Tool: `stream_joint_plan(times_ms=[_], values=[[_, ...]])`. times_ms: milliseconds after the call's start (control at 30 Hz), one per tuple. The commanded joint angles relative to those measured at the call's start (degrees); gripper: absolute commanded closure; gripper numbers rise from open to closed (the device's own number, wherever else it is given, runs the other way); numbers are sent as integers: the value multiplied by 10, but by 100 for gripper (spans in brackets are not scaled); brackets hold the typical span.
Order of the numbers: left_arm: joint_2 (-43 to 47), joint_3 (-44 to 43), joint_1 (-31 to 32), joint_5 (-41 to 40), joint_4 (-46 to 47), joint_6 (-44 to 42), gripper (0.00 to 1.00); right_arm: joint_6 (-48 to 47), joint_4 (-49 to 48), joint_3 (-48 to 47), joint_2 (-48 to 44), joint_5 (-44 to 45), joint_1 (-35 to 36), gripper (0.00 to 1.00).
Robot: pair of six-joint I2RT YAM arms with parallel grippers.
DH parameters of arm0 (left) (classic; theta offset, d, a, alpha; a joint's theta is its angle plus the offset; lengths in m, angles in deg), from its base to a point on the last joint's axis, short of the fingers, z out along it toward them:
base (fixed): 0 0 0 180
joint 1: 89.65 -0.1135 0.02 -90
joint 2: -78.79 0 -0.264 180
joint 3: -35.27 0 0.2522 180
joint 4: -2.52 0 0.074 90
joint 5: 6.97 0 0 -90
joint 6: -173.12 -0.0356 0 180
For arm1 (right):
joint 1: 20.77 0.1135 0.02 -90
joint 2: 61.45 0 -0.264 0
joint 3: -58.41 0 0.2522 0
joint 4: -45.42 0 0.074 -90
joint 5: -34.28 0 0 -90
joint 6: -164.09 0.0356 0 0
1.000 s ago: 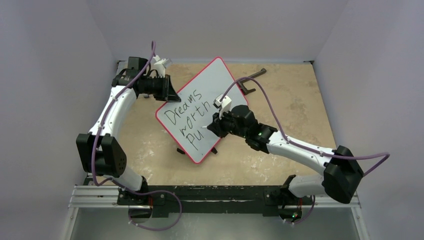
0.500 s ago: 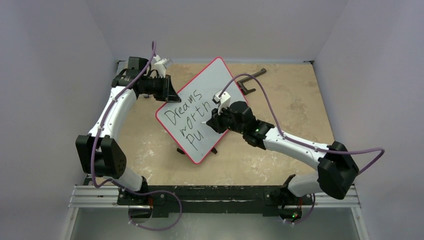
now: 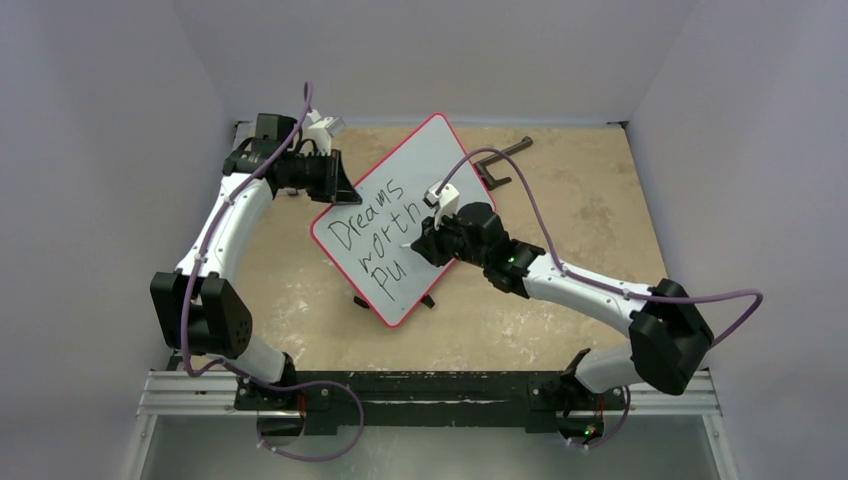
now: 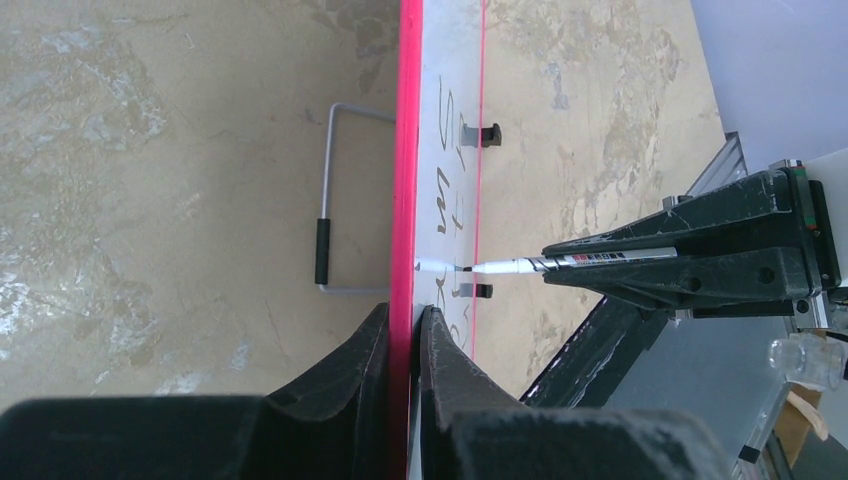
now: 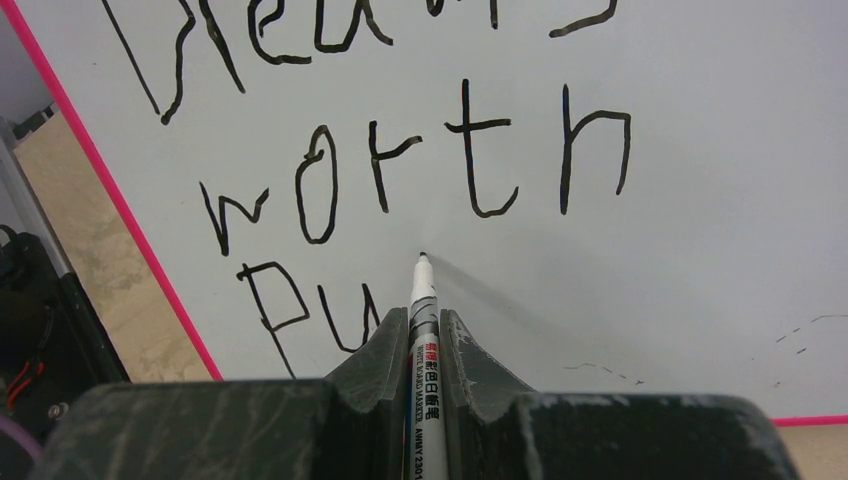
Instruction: Write a sentence on the whiteboard
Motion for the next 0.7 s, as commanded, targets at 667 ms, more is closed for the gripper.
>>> stream_joint_plan(times_ms=[667], values=[[32, -7, 0, -36, 30, -25, 100, 15, 4, 80, -40, -11, -4, 100]])
